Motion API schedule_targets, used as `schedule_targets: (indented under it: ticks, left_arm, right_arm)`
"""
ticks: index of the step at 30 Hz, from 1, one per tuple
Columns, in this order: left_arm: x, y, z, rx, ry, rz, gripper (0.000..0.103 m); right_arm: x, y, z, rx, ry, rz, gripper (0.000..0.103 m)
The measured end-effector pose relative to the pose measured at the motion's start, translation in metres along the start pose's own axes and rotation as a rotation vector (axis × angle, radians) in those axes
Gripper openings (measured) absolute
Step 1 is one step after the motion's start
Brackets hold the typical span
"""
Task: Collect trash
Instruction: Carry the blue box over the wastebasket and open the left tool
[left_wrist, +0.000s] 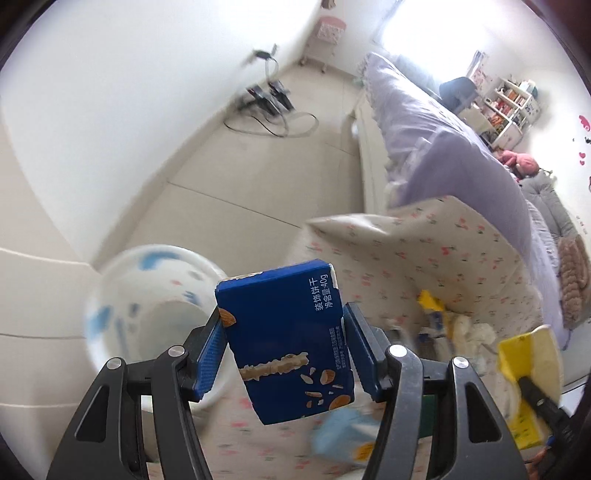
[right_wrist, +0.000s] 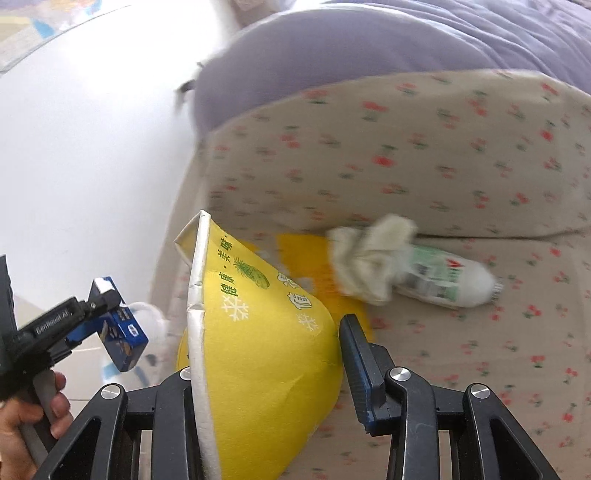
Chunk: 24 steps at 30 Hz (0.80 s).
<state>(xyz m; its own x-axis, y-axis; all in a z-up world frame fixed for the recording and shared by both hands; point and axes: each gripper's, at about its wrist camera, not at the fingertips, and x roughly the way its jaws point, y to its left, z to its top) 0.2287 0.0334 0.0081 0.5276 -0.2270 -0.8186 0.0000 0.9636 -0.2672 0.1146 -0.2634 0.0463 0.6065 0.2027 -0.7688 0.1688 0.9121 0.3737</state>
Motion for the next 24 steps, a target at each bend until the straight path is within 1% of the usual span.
schedule_targets:
  ticks: [4, 10, 14, 19, 20, 22, 23, 24]
  left_arm:
    - [-0.008, 0.031, 0.001, -0.003, -0.034, 0.048, 0.063]
    - [-0.004, 0.080, -0.001, -0.044, -0.034, 0.074, 0.064]
    - [0.002, 0.098, -0.001, -0.027, -0.044, 0.090, 0.064]
    - [0.010, 0.107, 0.001, 0.002, -0.058, 0.075, 0.065]
    - [0.011, 0.109, 0.000, 0.006, -0.052, 0.077, 0.067]
    - [0.012, 0.112, -0.001, 0.000, -0.037, 0.082, 0.076]
    - [0.011, 0.113, -0.003, -0.004, -0.037, 0.093, 0.083]
    - [0.009, 0.114, -0.004, -0.003, -0.045, 0.109, 0.087]
  right_arm:
    - [0.012, 0.032, -0.006, -0.043, 0.014, 0.031, 0.045]
    - [0.051, 0.074, -0.014, -0.081, 0.074, 0.052, 0.045]
    - [0.072, 0.096, -0.019, -0.110, 0.103, 0.066, 0.045]
    - [0.103, 0.125, -0.028, -0.148, 0.136, 0.086, 0.046]
    - [0.107, 0.130, -0.028, -0.153, 0.140, 0.088, 0.046]
    - [0.116, 0.136, -0.030, -0.162, 0.149, 0.092, 0.046]
    - [0.116, 0.143, -0.033, -0.169, 0.153, 0.095, 0.046]
    - [0.122, 0.147, -0.035, -0.177, 0.158, 0.093, 0.046]
